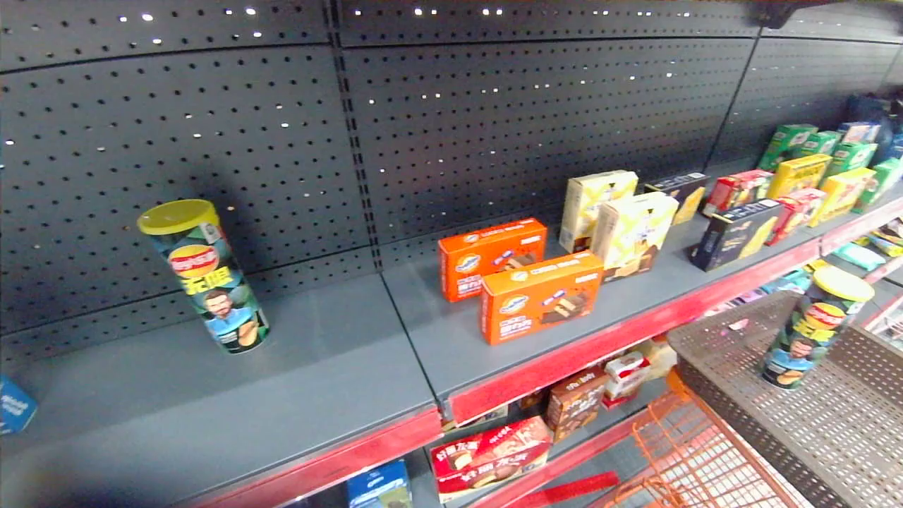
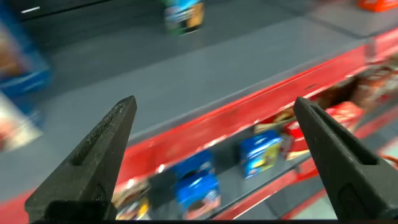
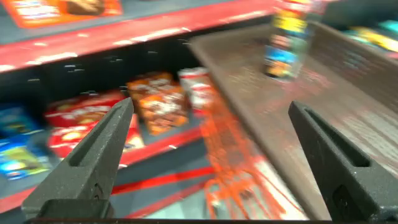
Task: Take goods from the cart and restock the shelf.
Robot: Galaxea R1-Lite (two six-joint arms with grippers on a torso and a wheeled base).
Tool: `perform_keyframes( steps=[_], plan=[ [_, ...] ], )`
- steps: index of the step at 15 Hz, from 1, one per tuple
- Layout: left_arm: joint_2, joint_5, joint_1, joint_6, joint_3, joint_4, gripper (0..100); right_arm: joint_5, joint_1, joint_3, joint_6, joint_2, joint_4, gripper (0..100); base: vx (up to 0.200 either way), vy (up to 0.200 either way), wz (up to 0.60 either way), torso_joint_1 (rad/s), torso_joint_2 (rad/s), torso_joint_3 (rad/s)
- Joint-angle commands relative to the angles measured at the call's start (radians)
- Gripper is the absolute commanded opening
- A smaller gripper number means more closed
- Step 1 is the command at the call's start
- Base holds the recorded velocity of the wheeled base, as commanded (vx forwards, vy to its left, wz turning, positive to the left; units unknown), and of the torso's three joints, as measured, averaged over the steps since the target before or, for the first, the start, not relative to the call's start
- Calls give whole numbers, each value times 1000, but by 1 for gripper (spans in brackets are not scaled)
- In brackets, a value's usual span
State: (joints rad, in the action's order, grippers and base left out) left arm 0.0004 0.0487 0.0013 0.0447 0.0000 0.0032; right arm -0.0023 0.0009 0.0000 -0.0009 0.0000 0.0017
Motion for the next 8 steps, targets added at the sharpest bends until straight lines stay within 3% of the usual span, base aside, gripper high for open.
perform_keyframes(
  steps=[1,6,8],
  plan=[
    [0,0,0,0,0,0,100,2,1,0,-2,0,0,100,0,0,-600,2,-2,2],
    [0,0,0,0,0,0,100,2,1,0,-2,0,0,100,0,0,-600,0,3,3],
    [0,0,0,0,0,0,100,2,1,0,-2,0,0,100,0,0,0,0,0,0]
  ],
)
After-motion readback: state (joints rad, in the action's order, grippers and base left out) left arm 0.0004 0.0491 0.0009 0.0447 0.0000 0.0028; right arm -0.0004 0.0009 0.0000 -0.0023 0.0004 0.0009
